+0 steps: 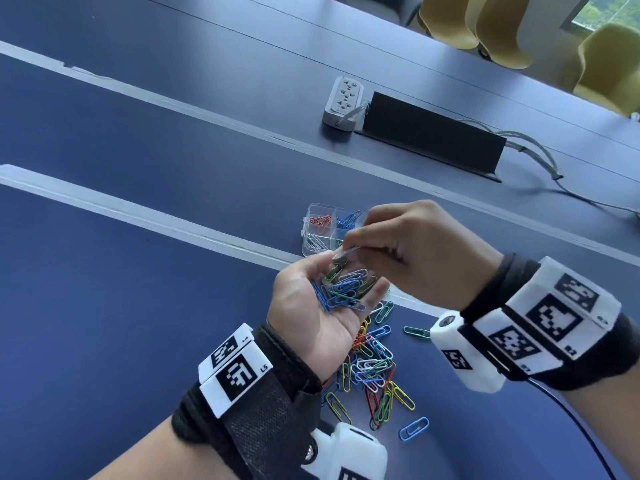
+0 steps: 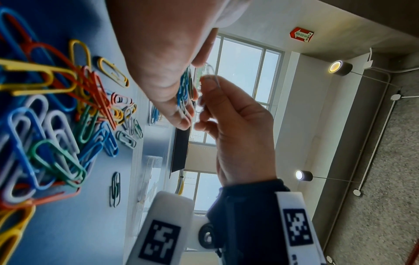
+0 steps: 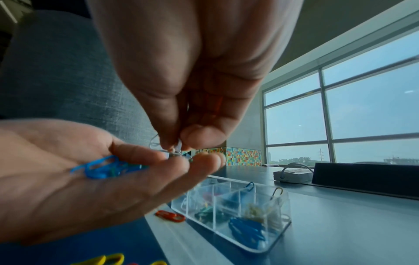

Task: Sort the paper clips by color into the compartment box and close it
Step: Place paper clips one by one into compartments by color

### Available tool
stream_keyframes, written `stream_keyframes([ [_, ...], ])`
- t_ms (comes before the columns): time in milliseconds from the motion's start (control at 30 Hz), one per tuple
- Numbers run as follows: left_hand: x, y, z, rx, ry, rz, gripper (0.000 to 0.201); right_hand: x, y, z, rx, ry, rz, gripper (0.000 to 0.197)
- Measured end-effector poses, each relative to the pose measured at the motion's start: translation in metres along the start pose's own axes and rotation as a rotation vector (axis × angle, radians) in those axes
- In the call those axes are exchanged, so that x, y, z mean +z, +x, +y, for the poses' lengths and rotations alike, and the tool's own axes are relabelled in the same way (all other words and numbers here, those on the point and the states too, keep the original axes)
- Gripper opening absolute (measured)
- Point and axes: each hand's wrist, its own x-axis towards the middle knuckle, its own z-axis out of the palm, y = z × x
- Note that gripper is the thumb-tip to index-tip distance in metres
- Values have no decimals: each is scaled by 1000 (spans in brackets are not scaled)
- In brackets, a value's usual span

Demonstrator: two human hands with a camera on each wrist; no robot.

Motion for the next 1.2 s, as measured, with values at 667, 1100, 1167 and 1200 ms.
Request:
stream_keyframes([
  [667,-2,-2,-1,-29,69,101,39,10,75,-11,347,-307,-444,16],
  [1100,-4,-2,-1,-60,74,68,38,-2,67,-6,303,-198,-328,29],
  [1167,-3,-2,-1,-61,75,66,38,2,66,-3,307,-193,-313,30],
  [1200,-3,-2,-1,-60,74,65,38,3,66,-3,315,-182,-308,31],
])
